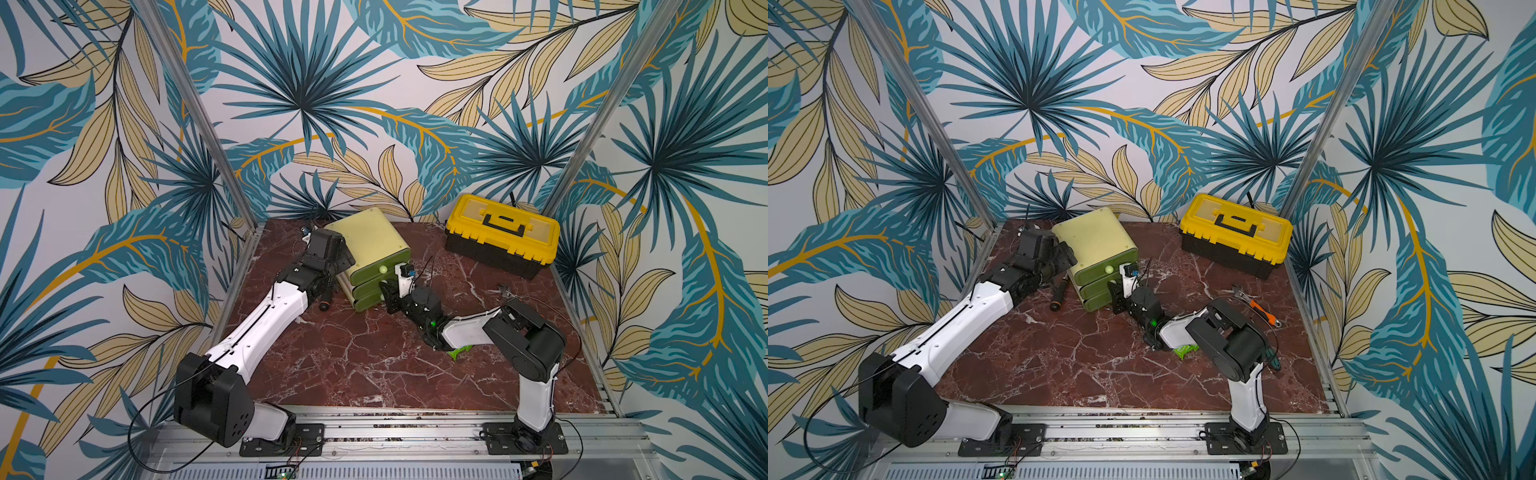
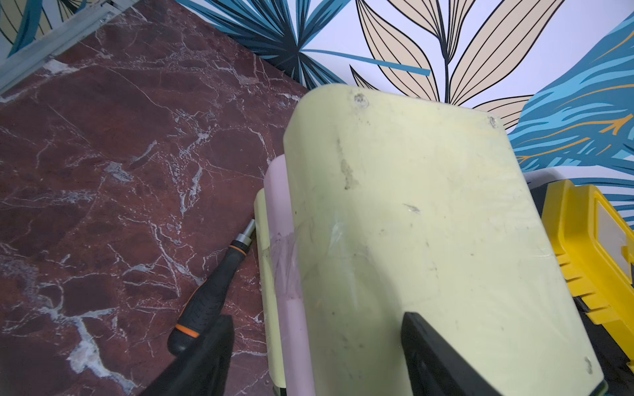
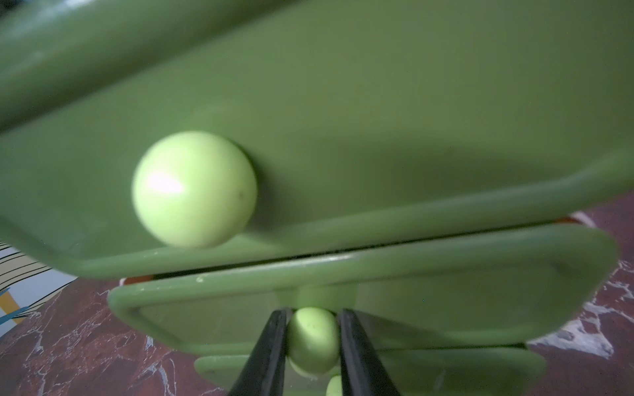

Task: Take the cookies out of the drawer
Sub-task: Open the drawer in the storage box.

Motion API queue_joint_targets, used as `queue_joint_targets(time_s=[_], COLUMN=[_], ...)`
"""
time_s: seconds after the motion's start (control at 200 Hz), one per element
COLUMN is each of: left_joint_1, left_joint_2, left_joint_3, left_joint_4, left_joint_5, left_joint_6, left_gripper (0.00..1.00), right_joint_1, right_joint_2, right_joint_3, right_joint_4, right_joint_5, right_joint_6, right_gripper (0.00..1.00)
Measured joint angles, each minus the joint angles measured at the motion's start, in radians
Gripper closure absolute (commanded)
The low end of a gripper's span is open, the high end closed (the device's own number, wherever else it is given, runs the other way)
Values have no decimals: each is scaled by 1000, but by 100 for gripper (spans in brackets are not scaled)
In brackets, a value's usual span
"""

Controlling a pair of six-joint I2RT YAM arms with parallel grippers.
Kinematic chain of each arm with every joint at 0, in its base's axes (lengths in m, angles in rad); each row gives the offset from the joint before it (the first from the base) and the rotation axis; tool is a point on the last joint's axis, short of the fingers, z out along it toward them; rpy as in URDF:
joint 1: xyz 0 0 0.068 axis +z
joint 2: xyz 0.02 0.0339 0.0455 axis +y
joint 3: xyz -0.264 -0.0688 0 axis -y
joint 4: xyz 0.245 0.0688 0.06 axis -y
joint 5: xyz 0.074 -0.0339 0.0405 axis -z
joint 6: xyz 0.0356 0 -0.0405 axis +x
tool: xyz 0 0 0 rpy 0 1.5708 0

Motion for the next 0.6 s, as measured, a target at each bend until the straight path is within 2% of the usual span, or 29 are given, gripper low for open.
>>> queue_joint_targets(time_s=[0.601], left_joint_1=[0], left_joint_2=[0], left_joint_3=[0], left_joint_4=[3], left_joint_5=[0], left_joint_6=[0], left_gripper=[19], right_joint_1=[0], right_joint_2=[-99], right_joint_3=[-69], right_joint_4=[-56], right_joint_5=[-21], right_joint_6=[-11], right_gripper=[82])
